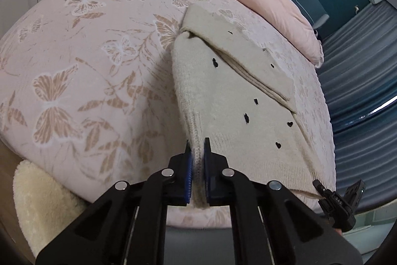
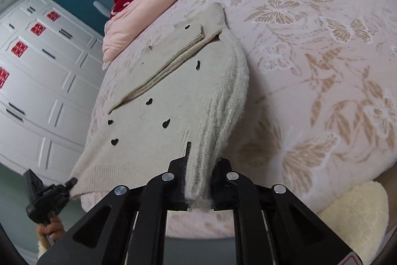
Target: Fold small clothes
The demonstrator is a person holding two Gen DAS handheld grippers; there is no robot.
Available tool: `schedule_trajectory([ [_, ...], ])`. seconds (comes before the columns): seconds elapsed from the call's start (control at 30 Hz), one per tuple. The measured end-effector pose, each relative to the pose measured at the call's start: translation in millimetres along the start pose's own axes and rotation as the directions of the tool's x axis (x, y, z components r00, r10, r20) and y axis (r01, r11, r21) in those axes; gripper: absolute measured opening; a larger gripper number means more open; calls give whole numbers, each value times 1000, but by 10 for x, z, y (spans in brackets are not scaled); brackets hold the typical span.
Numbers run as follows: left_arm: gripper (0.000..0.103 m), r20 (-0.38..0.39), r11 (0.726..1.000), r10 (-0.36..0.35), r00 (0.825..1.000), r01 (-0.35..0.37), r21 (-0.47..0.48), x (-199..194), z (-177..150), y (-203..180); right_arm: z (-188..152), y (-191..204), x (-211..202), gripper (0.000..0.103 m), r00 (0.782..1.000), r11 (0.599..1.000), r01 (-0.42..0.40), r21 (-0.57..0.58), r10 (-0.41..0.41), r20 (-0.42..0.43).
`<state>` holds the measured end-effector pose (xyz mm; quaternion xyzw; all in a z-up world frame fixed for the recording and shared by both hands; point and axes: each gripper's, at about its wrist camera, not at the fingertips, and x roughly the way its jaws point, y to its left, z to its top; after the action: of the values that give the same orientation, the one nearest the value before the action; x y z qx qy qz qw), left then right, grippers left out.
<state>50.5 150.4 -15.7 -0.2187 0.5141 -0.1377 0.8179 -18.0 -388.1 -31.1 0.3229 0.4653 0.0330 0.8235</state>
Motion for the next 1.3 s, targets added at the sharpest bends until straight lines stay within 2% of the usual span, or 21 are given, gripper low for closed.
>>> schedule_trajectory([
  [0.07,6,-36,999,6,999,-4,47,-209,-251,-6,-224,-15,-148,9,995,994,32,-109,-42,-90],
  [0.13,6,-87,996,19,996,-11,87,-404,-554,19,-547,-44,-301,9,978,971,55,-233,-100,-185],
  [0.27,6,-178,996,21,984,-5,85,-829,-1168,148,-1175,-96,-745,9,928,936,-20,-353,-114,-355],
  [0.33,6,-190,999,-9,982,19,51,-1059,-1312,176,-1331,-59,-976,9,919,932,-59,-358,-89,-385],
  [0.4,6,-158,998,-38,987,46,45,-1263,-1249,92,-1275,41,-1185,9,932,936,-110,-334,-19,-362],
  [0.5,7,-55,987,-110,992,115,110,-1362,-797,-195,-777,222,-1304,10,970,936,-168,-308,102,-219],
  [0.53,7,-3,981,-109,994,108,162,-1310,-590,-314,-545,232,-1260,10,978,942,-179,-284,139,-157],
  [0.6,11,107,973,-54,993,28,230,-1058,-181,-509,-105,170,-1047,16,985,964,-170,-205,168,-29],
  [0.63,12,144,968,-44,989,6,252,-862,28,-568,96,150,-871,18,989,977,-137,-166,144,31],
  [0.67,20,195,969,-3,981,-45,242,-654,195,-585,251,81,-690,28,993,989,-63,-133,76,93],
  [0.7,43,242,968,62,968,-117,221,-442,334,-571,382,35,-515,38,990,996,22,-87,-9,141],
  [0.73,53,270,967,131,954,-183,179,-270,435,-528,435,-45,-393,40,980,995,95,-11,-92,179],
  [0.77,59,280,965,190,941,-232,124,-128,500,-449,437,-127,-334,40,971,992,114,55,-123,206],
  [0.8,59,269,965,214,939,-246,91,-32,529,-372,377,-178,-300,44,967,989,96,111,-119,227],
  [0.83,60,245,971,204,948,-228,74,21,547,-300,285,-219,-282,51,966,987,54,151,-90,243],
  [0.87,65,226,977,188,956,-206,59,45,535,-227,189,-270,-264,65,965,985,21,173,-65,253],
  [0.9,75,216,981,177,960,-190,42,45,507,-159,94,-300,-241,68,965,983,20,180,-66,252],
  [0.97,82,226,987,151,962,-161,24,17,409,-52,-56,-309,-156,68,971,987,80,138,-109,212],
  [1.07,84,202,978,171,964,-190,82,131,331,-54,-130,-317,-25,68,966,979,195,53,-202,159],
  [1.23,86,113,958,186,976,-205,199,615,381,-208,87,-367,88,71,964,977,210,46,-214,158],
  [1.3,86,71,950,217,974,-228,215,847,422,-233,205,-380,218,73,962,971,237,42,-240,133],
])
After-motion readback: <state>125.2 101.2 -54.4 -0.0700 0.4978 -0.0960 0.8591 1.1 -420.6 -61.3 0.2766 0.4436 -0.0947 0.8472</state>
